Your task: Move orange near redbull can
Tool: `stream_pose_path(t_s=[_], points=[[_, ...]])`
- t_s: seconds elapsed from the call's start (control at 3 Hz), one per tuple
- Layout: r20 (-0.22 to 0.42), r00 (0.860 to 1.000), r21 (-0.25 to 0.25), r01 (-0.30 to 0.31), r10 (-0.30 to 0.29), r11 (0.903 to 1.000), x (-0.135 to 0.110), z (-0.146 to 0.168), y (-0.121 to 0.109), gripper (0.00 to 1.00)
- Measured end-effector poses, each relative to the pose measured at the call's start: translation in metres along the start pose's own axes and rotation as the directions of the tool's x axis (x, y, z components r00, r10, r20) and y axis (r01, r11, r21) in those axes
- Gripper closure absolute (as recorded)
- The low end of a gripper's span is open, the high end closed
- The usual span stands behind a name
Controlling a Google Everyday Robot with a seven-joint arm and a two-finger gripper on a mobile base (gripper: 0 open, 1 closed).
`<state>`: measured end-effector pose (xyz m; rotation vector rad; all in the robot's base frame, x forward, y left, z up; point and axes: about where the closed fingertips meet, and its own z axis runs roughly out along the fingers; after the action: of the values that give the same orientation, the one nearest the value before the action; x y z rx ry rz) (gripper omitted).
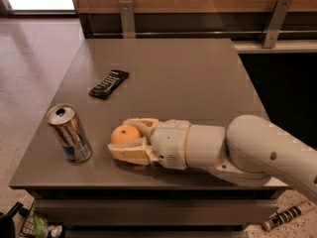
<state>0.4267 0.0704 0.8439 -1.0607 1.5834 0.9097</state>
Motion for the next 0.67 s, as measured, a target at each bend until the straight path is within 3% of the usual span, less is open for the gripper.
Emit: stream_pose_path(t_s=[0.67], points=[[-0.003, 1.000, -0.005, 0.005, -0.005, 1.0000, -0.0013, 0.0023, 0.0027, 0.36]])
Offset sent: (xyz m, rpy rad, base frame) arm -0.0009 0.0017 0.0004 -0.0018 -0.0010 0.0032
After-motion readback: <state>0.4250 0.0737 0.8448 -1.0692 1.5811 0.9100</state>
